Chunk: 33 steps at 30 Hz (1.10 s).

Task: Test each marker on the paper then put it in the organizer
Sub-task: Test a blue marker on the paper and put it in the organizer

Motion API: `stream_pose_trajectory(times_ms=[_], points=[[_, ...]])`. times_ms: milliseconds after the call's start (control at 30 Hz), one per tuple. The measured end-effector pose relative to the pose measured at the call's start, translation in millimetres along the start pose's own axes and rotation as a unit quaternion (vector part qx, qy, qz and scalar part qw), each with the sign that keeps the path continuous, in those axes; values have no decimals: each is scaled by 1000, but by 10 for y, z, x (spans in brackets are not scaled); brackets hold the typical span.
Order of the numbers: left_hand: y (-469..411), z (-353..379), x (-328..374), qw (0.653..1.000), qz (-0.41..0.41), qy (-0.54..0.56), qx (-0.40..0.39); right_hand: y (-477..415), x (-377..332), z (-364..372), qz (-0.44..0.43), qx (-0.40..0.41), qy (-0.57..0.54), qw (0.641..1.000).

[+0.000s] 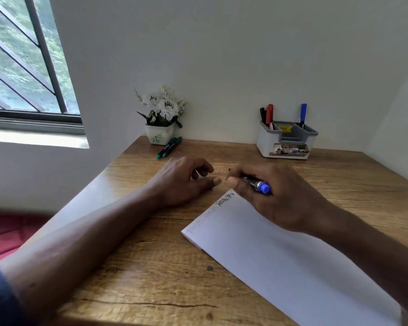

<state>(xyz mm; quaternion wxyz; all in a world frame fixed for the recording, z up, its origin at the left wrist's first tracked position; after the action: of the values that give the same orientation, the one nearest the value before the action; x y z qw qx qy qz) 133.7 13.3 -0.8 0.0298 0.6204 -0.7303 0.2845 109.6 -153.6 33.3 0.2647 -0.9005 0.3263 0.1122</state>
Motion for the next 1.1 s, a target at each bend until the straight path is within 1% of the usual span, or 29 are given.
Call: stream_pose_trajectory(times_ms=[100, 167, 233, 300, 433, 500, 533, 567, 600, 633, 667, 700, 733, 767, 800, 867, 933, 1100], points=[[53, 43, 25, 999, 20, -18, -45, 297, 80, 137, 66, -67, 32, 995], [102, 67, 50, 997, 25, -19, -74, 435, 133, 189, 84, -73, 68, 991], [133, 79, 61, 995, 19, -5, -93, 454, 197, 204, 80, -63, 91, 991], [156, 62, 51, 995, 12, 0, -100, 396, 287, 212, 70, -58, 83, 992], [208, 81, -45, 991, -7, -42, -126, 217, 506, 148, 67, -60, 63, 994], [227, 122, -55, 987, -7, -69, -142, 130, 490, 84, 36, -36, 69, 996], [233, 145, -46, 986, -4, -81, -149, 93, 435, 37, 7, -7, 58, 998], [230, 159, -42, 984, -1, -91, -152, 66, 377, -20, -15, 30, 26, 999], [232, 166, -42, 983, 1, -102, -154, 52, 325, -73, -21, 65, -36, 997], [231, 172, -48, 981, 1, -114, -155, 30, 306, -85, -1, 83, -119, 989], [239, 181, -58, 980, 1, -125, -156, 1, 318, -31, 40, 73, -207, 975], [246, 188, -61, 978, 2, -137, -158, -16, 322, 82, 80, 37, -290, 953], [250, 200, -66, 976, 2, -147, -160, -29, 306, 213, 108, -2, -356, 928], [251, 206, -69, 975, 1, -154, -161, -44, 270, 309, 117, -28, -394, 911], [249, 216, -75, 974, -1, -157, -164, -59, 240, 368, 112, -39, -408, 905], [243, 232, -99, 971, -6, -156, -178, -88, 241, 406, 105, -32, -394, 913], [226, 247, -151, 970, -16, -143, -196, -116, 306, 450, 119, -32, -381, 916], [198, 264, -236, 970, -31, -118, -209, -160, 306, 503, 129, -76, -402, 903]])
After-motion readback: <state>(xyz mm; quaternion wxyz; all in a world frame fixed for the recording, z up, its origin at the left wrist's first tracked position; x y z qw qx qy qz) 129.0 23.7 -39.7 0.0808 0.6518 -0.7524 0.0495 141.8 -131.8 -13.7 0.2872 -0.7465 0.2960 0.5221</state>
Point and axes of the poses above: each hand's wrist, its own y-axis away from the middle knuckle, its own z-axis out of the palm, x = y × z, the point moved 10 cm from there along -y, towards the middle knuckle, and after that the axes turned 1 degree about x, right-handed, at the moved point
